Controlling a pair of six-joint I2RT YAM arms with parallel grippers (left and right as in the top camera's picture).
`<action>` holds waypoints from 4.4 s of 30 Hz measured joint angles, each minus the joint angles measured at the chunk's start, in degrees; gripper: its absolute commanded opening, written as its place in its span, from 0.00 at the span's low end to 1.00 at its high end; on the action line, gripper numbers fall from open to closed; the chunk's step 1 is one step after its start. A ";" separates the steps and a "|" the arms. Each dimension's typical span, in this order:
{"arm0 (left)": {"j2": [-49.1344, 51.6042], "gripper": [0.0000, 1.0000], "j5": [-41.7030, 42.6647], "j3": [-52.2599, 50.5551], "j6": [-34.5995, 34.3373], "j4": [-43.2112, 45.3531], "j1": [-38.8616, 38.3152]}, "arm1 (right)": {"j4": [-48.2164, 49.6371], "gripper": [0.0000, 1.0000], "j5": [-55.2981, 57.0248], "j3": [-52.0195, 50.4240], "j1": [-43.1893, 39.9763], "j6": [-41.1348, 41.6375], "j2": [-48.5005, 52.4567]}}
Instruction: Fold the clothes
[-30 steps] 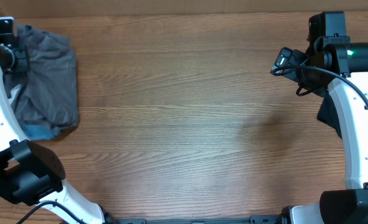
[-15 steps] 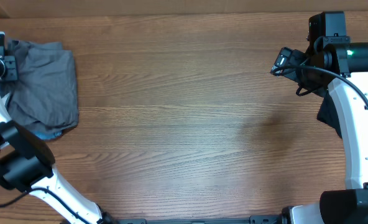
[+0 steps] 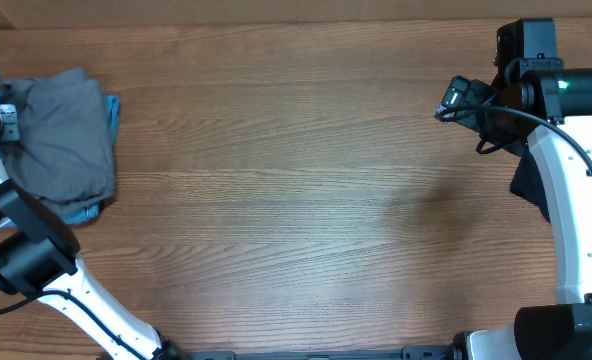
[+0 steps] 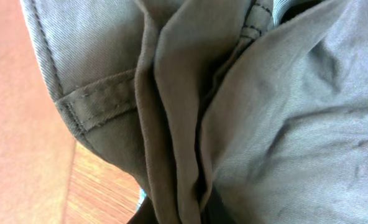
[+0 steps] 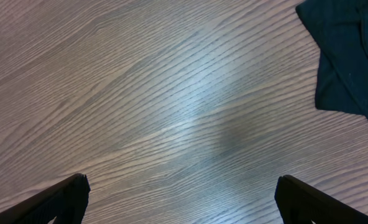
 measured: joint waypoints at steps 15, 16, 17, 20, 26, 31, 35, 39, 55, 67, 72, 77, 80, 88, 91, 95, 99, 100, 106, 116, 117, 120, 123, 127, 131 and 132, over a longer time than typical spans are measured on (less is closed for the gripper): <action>0.11 1.00 -1.20 0.00 -4.22 1.11 4.92 | -0.02 1.00 -0.02 0.00 0.00 -0.04 0.00; 0.11 1.00 -2.03 0.00 -5.66 1.05 4.90 | -0.02 1.00 -0.02 0.00 0.00 -0.02 0.00; 0.09 1.00 -2.97 0.00 -8.04 0.87 4.70 | -0.02 1.00 -0.02 0.00 0.00 0.00 0.00; -0.87 1.00 -4.81 0.00 -15.19 0.04 4.02 | 0.00 1.00 -0.02 0.00 0.00 -0.02 0.00; -9.86 1.00 -4.74 0.04 -27.54 -3.15 -0.94 | -0.02 1.00 -0.02 0.00 0.00 -0.02 0.00; -17.00 0.15 -2.12 1.84 -33.46 -11.32 -9.03 | -0.02 1.00 -0.02 0.00 0.00 -0.02 0.00; -17.07 0.04 1.18 2.03 -36.11 -18.78 -12.33 | 0.02 1.00 -0.02 0.00 0.00 0.00 0.00; -15.87 0.04 11.69 1.90 -36.30 -21.84 -9.18 | 0.00 1.00 -0.02 0.00 0.00 -0.02 0.00; -15.80 0.04 59.56 -12.83 -19.58 -20.20 14.69 | 0.02 1.00 -0.02 0.00 0.00 0.00 0.00; -15.58 0.10 67.58 -40.06 -23.96 15.69 25.57 | 0.00 1.00 -0.02 0.00 0.00 -0.02 0.00; -15.52 0.05 57.72 -46.66 -32.59 19.58 25.40 | 0.00 1.00 -0.02 0.00 0.00 0.00 0.00; -15.41 0.04 51.39 -47.80 -36.59 18.82 25.44 | 0.00 1.00 -0.02 0.00 0.00 -0.02 0.00; -15.41 0.04 50.97 -47.82 -38.34 17.73 25.59 | 0.00 1.00 -0.02 0.00 0.00 0.00 0.00; -21.53 0.04 53.37 -47.56 -43.04 14.12 25.55 | -0.02 1.00 -0.02 0.00 0.00 -0.02 0.00; -30.88 0.04 53.29 -47.23 -45.00 14.51 25.22 | 0.02 1.00 -0.02 0.00 0.00 -0.02 0.00; -44.57 0.08 52.59 -45.38 -47.01 15.26 21.73 | -0.02 1.00 0.00 0.00 0.00 0.00 0.00; -49.09 0.09 49.64 -44.24 -48.04 15.52 13.55 | 0.02 1.00 -0.02 0.00 0.00 -0.02 0.00; -48.59 0.09 48.98 -44.26 -47.82 15.47 11.41 | -0.02 1.00 -0.02 0.00 0.00 0.00 0.00; -40.11 0.04 47.39 -44.48 -45.07 15.47 4.85 | 0.00 1.00 -0.02 0.00 0.00 0.00 0.00; -21.33 0.04 47.45 -44.87 -42.34 8.94 4.42 | -0.02 1.00 -0.02 0.00 0.00 -0.02 0.00; -19.98 0.04 47.47 -44.87 -41.35 8.92 4.42 | 0.00 1.00 -0.02 0.00 0.00 0.00 0.00; -17.75 0.04 47.65 -45.03 -38.40 8.90 4.55 | 0.00 1.00 -0.02 0.00 0.00 -0.02 0.00; -17.64 0.04 50.21 -45.20 -36.68 9.11 5.38 | -0.02 1.00 -0.02 0.00 0.00 -0.02 0.00; -18.82 0.04 60.59 -45.33 -36.02 10.58 8.61 | 0.00 1.00 -0.02 0.00 0.00 0.00 0.00; -25.88 0.04 64.52 -45.35 -36.06 10.84 11.02 | -0.04 1.00 -0.02 0.00 0.00 0.00 0.00; -29.07 0.04 64.26 -45.35 -36.35 10.95 11.45 | 0.00 1.00 -0.02 0.00 0.00 -0.02 0.00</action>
